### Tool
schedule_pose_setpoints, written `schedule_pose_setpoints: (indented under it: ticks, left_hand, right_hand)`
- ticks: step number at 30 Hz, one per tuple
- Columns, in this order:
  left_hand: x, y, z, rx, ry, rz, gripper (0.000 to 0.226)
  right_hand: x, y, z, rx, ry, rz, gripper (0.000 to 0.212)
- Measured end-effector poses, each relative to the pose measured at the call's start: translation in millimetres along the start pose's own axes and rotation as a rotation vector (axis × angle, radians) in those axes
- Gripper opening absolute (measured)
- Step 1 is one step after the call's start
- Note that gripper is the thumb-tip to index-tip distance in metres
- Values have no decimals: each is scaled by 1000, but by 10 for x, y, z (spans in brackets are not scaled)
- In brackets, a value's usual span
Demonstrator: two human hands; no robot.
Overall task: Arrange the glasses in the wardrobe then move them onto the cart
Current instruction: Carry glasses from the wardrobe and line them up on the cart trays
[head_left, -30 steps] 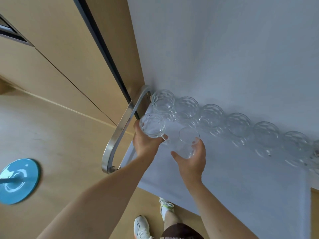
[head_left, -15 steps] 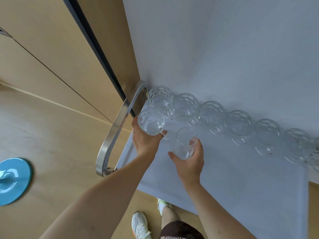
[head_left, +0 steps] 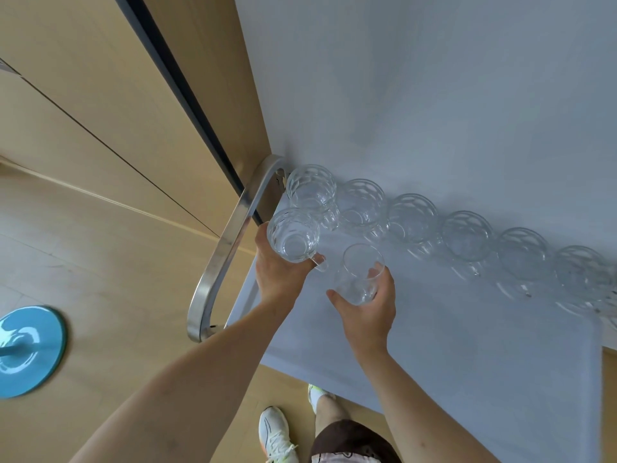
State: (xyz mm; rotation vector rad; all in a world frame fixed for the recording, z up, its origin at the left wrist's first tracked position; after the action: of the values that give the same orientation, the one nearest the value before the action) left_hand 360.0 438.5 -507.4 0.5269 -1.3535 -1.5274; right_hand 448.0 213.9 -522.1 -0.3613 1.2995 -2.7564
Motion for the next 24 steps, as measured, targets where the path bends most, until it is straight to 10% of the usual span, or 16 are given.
schedule_pose_setpoints:
  ticks: [24]
  left_hand:
    - [664,207,509,-338,-314,-296,98]
  right_hand:
    - [1006,-372,433,-98,133,37,101]
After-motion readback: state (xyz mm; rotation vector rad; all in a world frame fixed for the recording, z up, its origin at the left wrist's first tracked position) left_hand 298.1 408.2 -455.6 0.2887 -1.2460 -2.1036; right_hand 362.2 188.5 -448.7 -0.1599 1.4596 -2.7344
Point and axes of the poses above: each hand's wrist, its own x-axis away from the middle knuckle, its own z-axis out of the back of the hand, y = z × x, the point moved 10 cm from there along -x, towards the middle knuckle, and after that the axes turned 12 degrees about x, right-handed, at the moved point
